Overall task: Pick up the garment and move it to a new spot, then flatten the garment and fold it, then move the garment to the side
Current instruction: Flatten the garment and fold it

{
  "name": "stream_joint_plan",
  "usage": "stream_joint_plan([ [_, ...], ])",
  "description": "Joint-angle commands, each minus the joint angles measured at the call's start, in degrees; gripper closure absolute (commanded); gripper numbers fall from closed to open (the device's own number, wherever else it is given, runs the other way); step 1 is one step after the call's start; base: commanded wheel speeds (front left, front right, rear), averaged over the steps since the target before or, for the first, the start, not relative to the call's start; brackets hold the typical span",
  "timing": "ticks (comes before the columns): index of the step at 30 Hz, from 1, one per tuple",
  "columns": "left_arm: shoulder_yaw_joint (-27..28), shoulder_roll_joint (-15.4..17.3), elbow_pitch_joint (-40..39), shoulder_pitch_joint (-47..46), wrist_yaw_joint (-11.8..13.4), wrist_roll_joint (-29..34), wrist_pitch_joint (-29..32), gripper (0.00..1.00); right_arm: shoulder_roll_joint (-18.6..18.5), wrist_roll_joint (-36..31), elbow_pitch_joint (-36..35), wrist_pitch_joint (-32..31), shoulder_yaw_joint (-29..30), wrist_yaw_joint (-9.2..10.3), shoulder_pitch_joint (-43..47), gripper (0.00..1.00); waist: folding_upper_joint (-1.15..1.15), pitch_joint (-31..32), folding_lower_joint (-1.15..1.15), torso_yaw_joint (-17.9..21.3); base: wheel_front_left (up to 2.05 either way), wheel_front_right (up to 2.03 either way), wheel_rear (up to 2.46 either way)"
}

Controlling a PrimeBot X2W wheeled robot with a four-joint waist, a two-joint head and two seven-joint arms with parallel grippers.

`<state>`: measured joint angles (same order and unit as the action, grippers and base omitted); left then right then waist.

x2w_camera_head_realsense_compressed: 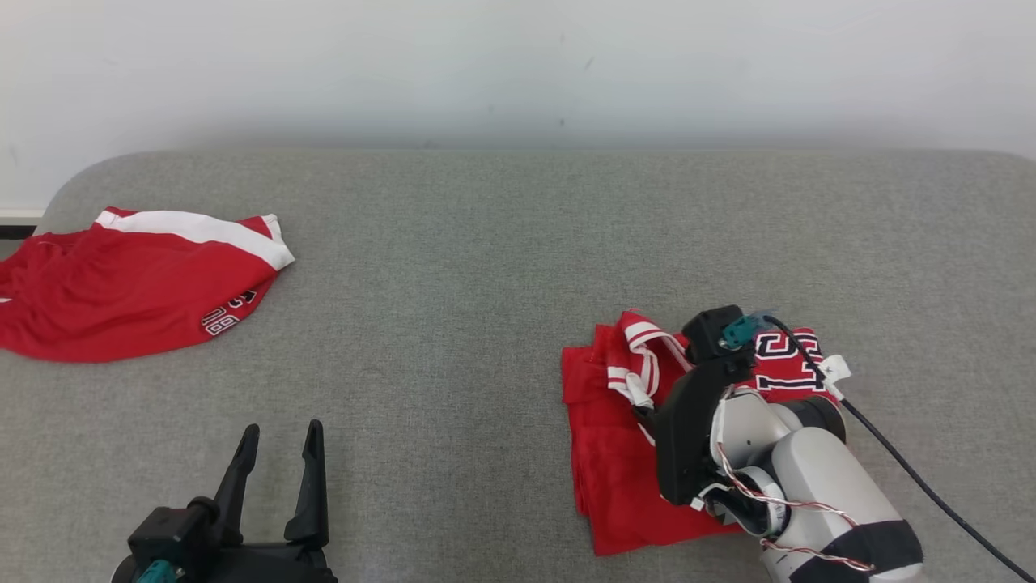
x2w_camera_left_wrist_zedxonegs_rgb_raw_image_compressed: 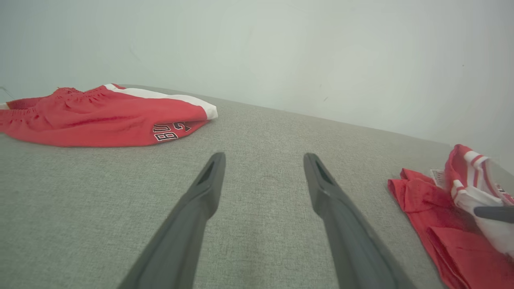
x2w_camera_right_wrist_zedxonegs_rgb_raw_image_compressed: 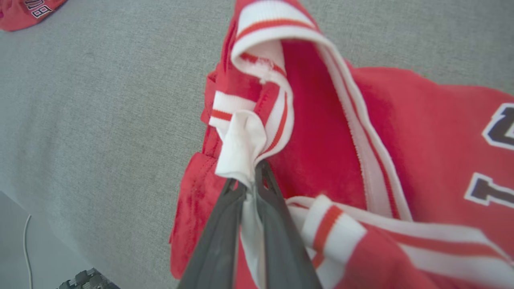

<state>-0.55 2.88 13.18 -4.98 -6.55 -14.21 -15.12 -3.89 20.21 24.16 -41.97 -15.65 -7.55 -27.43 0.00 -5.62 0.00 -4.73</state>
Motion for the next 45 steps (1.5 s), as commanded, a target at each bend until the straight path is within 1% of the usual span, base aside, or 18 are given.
stream_joint_plan([
  [1,0.09,0.03,0.09,-0.67,0.08,-0.34,-0.01,0.00,0.33,0.13,0.74,0.68,-0.51,0.13,-0.76,1.00,0.00,-0.25,0.00,-0.39,0.00,0.00,0.00],
  [4,0.12,0.03,0.46,-1.11,-0.01,-0.29,-0.01,0.00,0.79,0.25,3.43,2.07,-1.40,0.13,-1.97,1.00,0.00,-0.38,0.00,-0.72,0.00,0.00,0.00],
  [5,0.14,0.03,0.57,-1.23,-0.04,-0.27,-0.01,0.00,0.88,0.53,4.16,2.80,-1.56,0.13,-2.34,0.76,0.00,-0.37,0.00,-0.81,0.00,0.00,0.00],
  [6,0.20,0.03,0.71,-1.33,-0.10,-0.24,-0.01,0.00,0.96,0.94,4.72,3.69,-1.47,0.13,-2.80,0.00,0.00,-0.33,0.00,-0.89,0.00,0.00,0.00],
  [8,0.28,0.02,0.91,-1.45,-0.18,-0.32,-0.01,0.00,0.99,3.24,5.30,5.85,-1.09,0.13,-3.48,0.00,0.00,-0.15,0.00,-0.92,0.00,0.00,0.00],
  [12,0.39,0.02,1.07,-0.89,-0.22,-0.33,-0.01,0.00,0.99,11.26,3.90,10.25,-1.49,0.13,-4.79,0.00,0.00,0.60,0.00,-0.55,0.00,0.00,0.00],
  [14,0.65,0.02,0.96,-0.20,-0.19,-0.24,-0.01,0.00,0.94,13.27,3.08,12.77,-0.16,0.13,-5.42,0.00,0.00,1.17,0.00,-0.07,0.00,0.00,0.00],
  [16,0.76,0.02,0.93,0.11,-0.17,-0.18,-0.01,0.00,0.94,13.61,2.64,13.97,0.75,0.13,-5.60,0.00,0.00,1.41,0.00,0.15,0.00,0.00,0.00],
  [18,0.86,0.01,0.88,0.56,-0.13,-0.06,-0.01,0.00,0.75,12.30,1.95,16.19,3.20,0.13,-5.66,0.00,0.00,1.95,0.00,0.61,0.00,0.00,0.00],
  [22,0.68,0.01,0.43,1.23,0.08,-0.10,-0.01,0.00,-2.07,8.33,0.91,19.67,8.91,0.13,-3.10,0.00,0.00,2.85,0.00,1.35,0.00,0.00,0.00],
  [25,0.22,0.04,0.29,2.11,0.33,-0.26,-0.01,0.00,-4.60,4.34,-0.22,22.88,11.77,0.13,-0.19,0.00,0.00,3.54,0.00,1.74,0.00,0.00,0.00],
  [29,0.27,0.04,0.60,2.52,0.42,-0.42,-0.01,0.00,-6.15,0.45,-2.01,29.96,15.81,0.13,5.30,0.00,0.00,4.94,0.00,2.25,0.00,0.00,0.00],
  [30,0.35,0.05,0.71,2.81,0.45,-0.47,-0.01,0.00,-6.43,-0.49,-2.72,31.91,16.18,0.13,6.84,0.00,0.00,5.30,0.00,2.40,0.00,0.00,0.00],
  [31,0.68,0.04,0.89,3.24,0.45,-0.48,-0.01,0.00,-7.24,-2.15,-4.36,36.34,16.41,0.13,9.87,0.00,0.00,5.98,0.00,2.77,0.00,0.00,0.00],
  [34,1.17,0.03,0.78,3.28,0.56,-0.52,-0.01,0.00,-7.71,-3.60,-6.19,42.65,16.85,0.13,13.97,0.00,0.00,6.80,0.00,3.51,0.00,0.00,0.00],
  [36,1.64,0.04,0.21,3.59,0.59,-0.28,-0.01,0.00,-7.25,-3.78,-6.86,45.98,17.61,0.13,16.26,0.00,0.00,7.22,0.00,4.09,0.00,0.00,0.00],
  [40,2.83,0.04,-0.64,4.56,0.53,0.20,-0.01,0.00,-6.68,-5.19,-8.05,50.35,17.80,0.13,19.50,0.00,0.00,7.78,0.00,5.38,0.00,0.00,0.00],
  [45,4.19,0.03,-1.14,5.47,0.20,0.41,-0.01,0.00,-7.86,-6.23,-7.77,52.26,15.88,0.13,22.07,0.00,0.00,8.08,0.00,6.37,0.00,0.00,0.00],
])
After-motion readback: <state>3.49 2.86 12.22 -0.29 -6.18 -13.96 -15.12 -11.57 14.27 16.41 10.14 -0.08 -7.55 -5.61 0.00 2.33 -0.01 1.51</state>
